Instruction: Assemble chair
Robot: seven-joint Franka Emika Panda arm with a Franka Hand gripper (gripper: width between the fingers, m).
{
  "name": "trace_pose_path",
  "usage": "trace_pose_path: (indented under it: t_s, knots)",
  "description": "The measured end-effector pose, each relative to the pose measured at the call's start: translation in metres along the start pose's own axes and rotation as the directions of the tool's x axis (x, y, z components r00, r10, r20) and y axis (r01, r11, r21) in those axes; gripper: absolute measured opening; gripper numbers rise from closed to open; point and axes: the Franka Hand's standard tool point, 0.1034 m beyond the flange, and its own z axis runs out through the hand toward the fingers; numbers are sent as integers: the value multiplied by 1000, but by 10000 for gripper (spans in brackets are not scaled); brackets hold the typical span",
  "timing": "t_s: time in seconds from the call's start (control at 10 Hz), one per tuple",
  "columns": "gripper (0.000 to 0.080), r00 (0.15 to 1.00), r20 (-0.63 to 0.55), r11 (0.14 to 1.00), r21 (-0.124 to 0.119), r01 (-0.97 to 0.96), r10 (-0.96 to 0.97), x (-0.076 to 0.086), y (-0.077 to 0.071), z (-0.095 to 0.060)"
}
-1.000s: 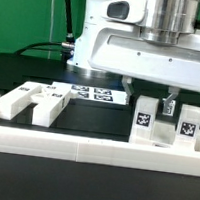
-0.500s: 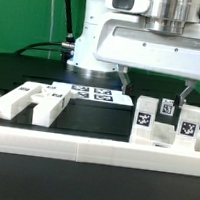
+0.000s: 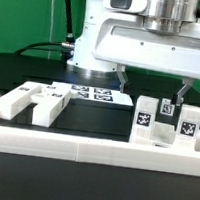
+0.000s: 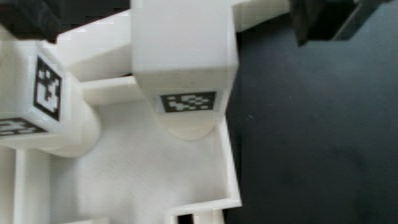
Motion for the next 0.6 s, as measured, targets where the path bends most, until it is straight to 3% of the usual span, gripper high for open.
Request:
trace_pose_path:
  t_s: [0.3, 0.6]
  knots:
    - [649, 998, -44, 999, 3, 35, -35, -7, 2, -6]
    - [649, 992, -110, 998, 9, 56, -55, -24, 1, 7]
